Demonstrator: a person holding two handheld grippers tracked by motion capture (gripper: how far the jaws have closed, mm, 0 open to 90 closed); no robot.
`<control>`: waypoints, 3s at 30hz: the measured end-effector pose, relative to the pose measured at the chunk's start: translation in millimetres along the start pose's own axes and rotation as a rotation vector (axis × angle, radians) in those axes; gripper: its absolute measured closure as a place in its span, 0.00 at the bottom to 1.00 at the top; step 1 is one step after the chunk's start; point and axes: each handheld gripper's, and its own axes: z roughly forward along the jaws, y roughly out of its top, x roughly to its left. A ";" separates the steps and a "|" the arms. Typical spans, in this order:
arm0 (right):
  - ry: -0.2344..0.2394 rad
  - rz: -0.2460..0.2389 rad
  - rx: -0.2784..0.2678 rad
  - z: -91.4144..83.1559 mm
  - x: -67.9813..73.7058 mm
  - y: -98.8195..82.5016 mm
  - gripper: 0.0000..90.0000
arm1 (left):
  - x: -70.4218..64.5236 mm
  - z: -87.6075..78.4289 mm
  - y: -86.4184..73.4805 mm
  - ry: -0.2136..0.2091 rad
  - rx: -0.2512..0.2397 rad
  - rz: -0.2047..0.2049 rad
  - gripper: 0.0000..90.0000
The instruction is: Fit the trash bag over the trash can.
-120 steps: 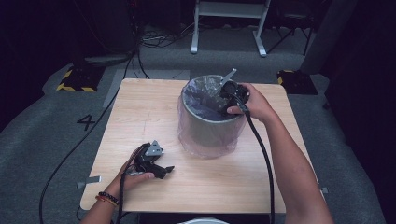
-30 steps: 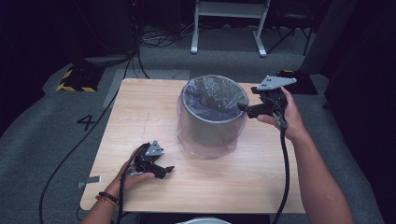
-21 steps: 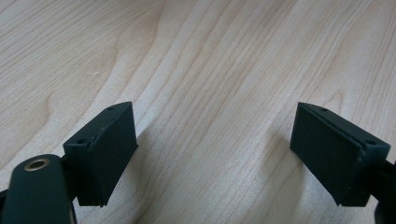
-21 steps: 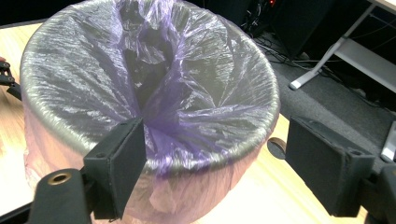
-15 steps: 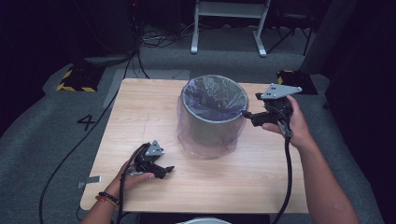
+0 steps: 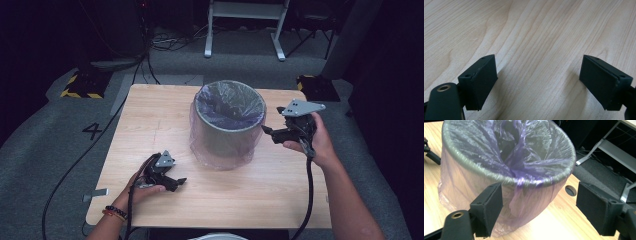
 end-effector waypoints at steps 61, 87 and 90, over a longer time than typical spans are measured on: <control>0.057 0.011 0.152 52.2 42.4 -99.3 0.22 | 0.0 -0.1 0.0 0.002 0.000 0.000 0.16; 0.051 0.023 0.229 55.7 49.3 -146.7 0.21 | 0.0 -0.1 0.0 0.002 0.000 0.001 0.16; 0.056 0.041 0.217 54.0 48.8 -149.0 0.21 | 0.0 -0.1 0.0 0.002 0.001 0.001 0.16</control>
